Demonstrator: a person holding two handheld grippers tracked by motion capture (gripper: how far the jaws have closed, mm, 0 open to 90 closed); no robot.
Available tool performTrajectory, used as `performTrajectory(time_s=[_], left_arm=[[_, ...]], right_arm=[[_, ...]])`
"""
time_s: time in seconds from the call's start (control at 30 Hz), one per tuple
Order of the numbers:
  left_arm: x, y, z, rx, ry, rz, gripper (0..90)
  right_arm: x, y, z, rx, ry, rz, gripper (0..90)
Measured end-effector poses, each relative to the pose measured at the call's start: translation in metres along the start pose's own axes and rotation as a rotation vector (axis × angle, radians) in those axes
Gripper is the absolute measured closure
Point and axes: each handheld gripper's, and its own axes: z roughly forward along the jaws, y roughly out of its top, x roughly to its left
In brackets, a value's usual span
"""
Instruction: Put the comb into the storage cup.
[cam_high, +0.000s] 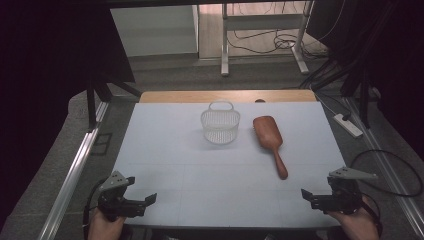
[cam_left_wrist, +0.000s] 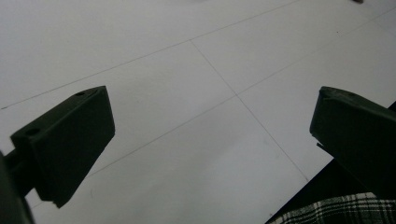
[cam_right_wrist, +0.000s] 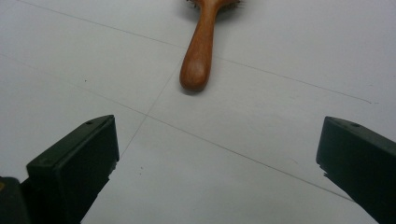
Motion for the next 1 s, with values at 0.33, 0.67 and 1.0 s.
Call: performTrajectory(time_s=[0.33, 0.67, 1.0], left_arm=[[-0.001, -0.001, 0.000, -0.004, -0.002, 0.011, 0.6], [0.000, -0.001, -0.001, -0.010, -0.010, 0.001, 0.9], [0.001, -0.002, -0.001, -0.011, -0.011, -0.004, 1.1]], right_arm=[[0.001, 0.001, 0.001, 0.007, 0.010, -0.011, 0.0], [0.004, 0.009, 0.005, 0.004, 0.029, -0.067, 0.0], [0.003, 0.014, 0.007, 0.013, 0.077, -0.066, 0.0]])
